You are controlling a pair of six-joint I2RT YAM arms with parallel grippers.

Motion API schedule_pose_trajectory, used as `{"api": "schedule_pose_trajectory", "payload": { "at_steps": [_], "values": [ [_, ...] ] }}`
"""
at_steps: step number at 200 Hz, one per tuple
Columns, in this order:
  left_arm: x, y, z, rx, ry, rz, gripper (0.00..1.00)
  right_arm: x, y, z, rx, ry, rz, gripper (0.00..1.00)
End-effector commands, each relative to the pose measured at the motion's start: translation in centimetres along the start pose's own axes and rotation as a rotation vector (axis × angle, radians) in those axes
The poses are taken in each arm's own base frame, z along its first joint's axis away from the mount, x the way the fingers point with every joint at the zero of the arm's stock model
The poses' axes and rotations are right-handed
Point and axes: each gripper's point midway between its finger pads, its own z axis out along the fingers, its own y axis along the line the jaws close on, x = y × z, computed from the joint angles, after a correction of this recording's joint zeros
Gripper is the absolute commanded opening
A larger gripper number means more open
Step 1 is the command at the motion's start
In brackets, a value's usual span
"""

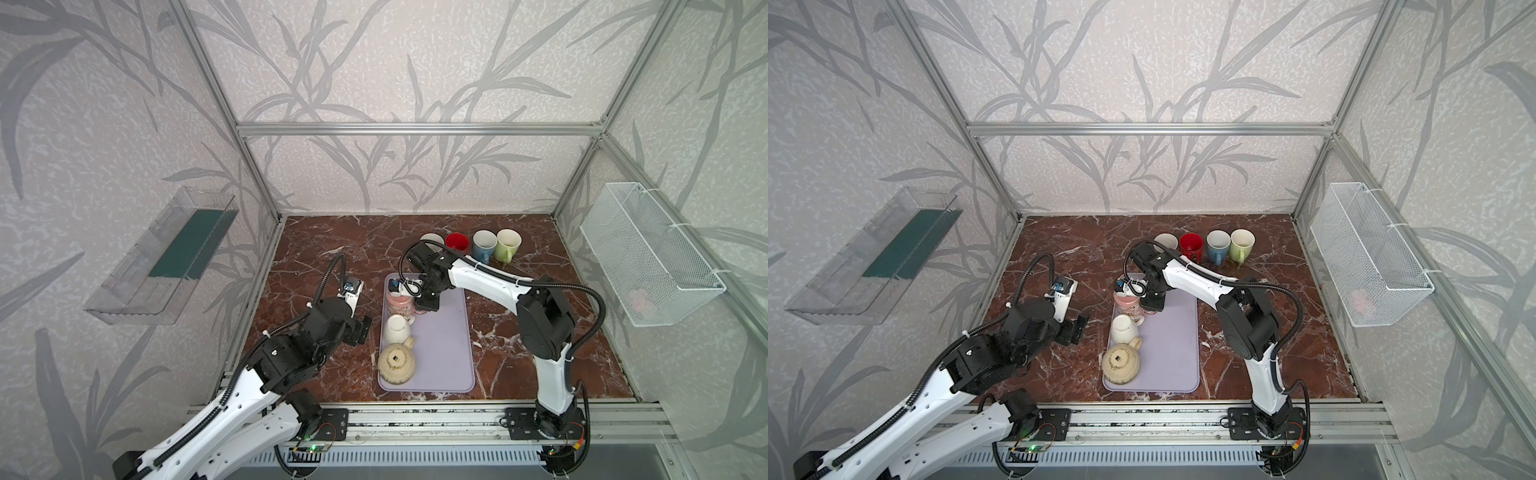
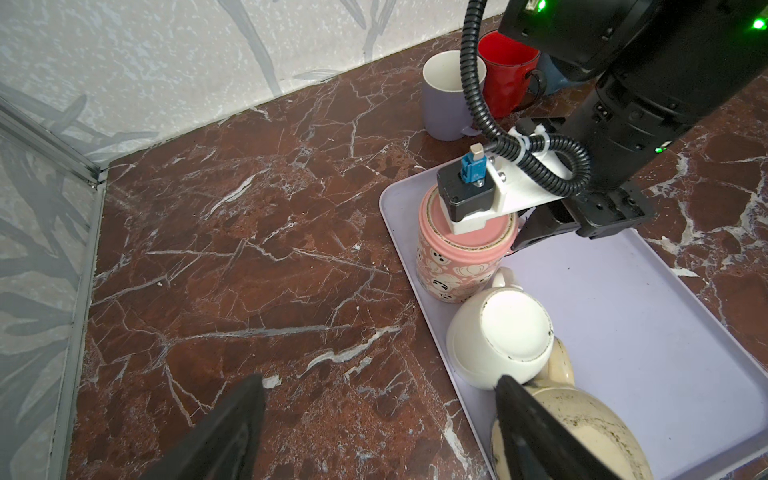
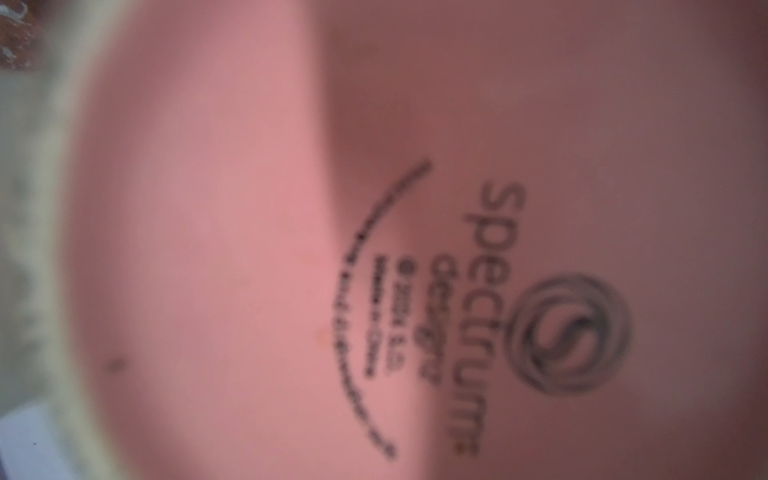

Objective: Turn the mug right side up
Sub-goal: 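Lower the right gripper onto the pink mug's upturned base and grasp it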

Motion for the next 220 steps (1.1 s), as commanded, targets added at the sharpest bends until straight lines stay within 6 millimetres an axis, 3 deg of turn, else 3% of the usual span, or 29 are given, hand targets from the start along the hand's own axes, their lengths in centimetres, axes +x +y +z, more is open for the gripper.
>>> {"api": "schedule_pose_trajectory", "payload": {
  "at_steps": [1, 32, 54, 107, 172, 220],
  "values": [
    [0.1, 0.1, 0.3, -0.013, 0.0, 0.009, 0.85, -0.3, 0.5, 0.3, -0.011, -0.004, -0.016, 0.26],
    [0.2, 0.0, 0.3, -0.012, 0.003, 0.01, 0.85, -0.5, 0.4, 0.5, -0.009, 0.001, -0.01, 0.2],
    [0.2, 0.0, 0.3, -0.008, 0.003, 0.009, 0.85, -0.3, 0.3, 0.8, -0.006, 0.021, -0.001, 0.0],
    [0.1, 0.3, 0.0, -0.02, -0.011, 0.009, 0.85, -0.4, 0.6, 1.1, 0.01, 0.025, 0.02, 0.0],
    [0.2, 0.1, 0.3, -0.014, 0.001, 0.014, 0.85, -2.7, 0.2, -2.8, 0.115, -0.19, 0.12, 0.0],
    [0.2, 0.1, 0.4, -0.019, 0.002, 0.018, 0.85, -3.4, 1.2, -3.8, 0.076, -0.279, 0.186, 0.0]
  ]
}}
